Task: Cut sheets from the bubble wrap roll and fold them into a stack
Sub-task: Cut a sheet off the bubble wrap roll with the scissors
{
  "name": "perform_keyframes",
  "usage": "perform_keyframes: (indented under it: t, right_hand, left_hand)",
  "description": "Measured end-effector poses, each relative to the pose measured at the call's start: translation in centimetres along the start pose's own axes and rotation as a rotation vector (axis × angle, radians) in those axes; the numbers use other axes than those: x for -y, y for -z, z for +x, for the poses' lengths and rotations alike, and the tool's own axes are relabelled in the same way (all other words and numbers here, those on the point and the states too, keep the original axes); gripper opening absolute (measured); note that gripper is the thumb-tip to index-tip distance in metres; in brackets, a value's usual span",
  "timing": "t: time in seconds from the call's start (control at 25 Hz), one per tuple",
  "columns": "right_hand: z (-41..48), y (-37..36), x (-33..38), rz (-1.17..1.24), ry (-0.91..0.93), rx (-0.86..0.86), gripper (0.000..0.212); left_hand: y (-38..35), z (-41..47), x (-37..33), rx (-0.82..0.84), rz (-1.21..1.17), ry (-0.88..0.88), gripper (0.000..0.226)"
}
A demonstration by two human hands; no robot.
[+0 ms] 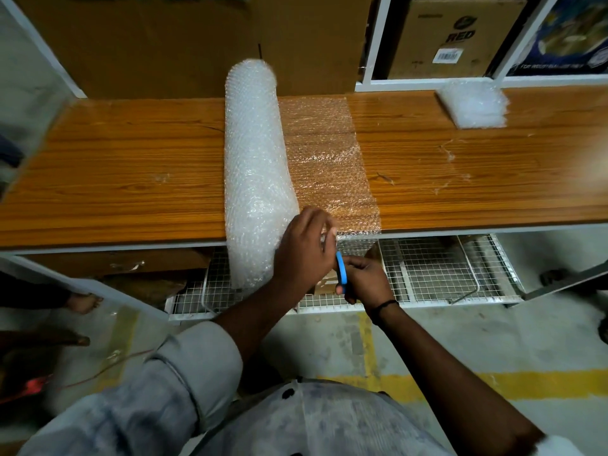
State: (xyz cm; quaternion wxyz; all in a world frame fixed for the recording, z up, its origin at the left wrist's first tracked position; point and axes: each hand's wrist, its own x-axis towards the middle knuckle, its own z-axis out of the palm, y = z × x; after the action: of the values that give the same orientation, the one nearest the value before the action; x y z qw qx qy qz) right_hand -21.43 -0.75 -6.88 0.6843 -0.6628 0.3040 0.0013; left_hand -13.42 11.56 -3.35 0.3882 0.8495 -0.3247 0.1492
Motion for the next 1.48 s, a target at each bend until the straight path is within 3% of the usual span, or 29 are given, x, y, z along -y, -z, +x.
perform_keyframes:
  t: [0.12,0.2,0.4,0.56,0.76,1.0,1.48]
  right_hand:
    - [-0.3,-0.1,0.4,0.006,-0.003,0.006,0.019]
    - [-0.5,-0.3,0.6,0.003,0.009,0.01,0.03]
    - [-0.5,-0.5,0.8,-0.003,0.011,-0.002,0.032]
    - [-0.5,-0.8,0.7,-0.036,0.018,0.001,0.031]
    - [-0.4,-0.9,0.9,0.0,-0.001,0.015,0.033]
    - [-0.2,-1.2,1.4,-0.021,-0.024,0.011,0.039]
    - [-0.2,-1.7,1.4,-0.05,-0.01,0.004,0.038]
  left_hand:
    - [-0.2,3.9,-1.1,0.037,-0.056,0.28,0.016]
    - [-0.6,5.8,-0.1,0.107,-0.021,0.32,0.024]
    - [-0.7,5.7,4.8,0.363,0.334,0.211,0.036]
    - [0.2,4.2,7.5,0.385,0.437,0.08,0.046]
    - [-0.1,4.7,7.8,0.471,0.514,0.085,0.055]
    - [-0.6,4.1,7.7,0.357,0.25,0.045,0.022]
    - [-1.0,2.9,8.1,0.288,0.177,0.011,0.012]
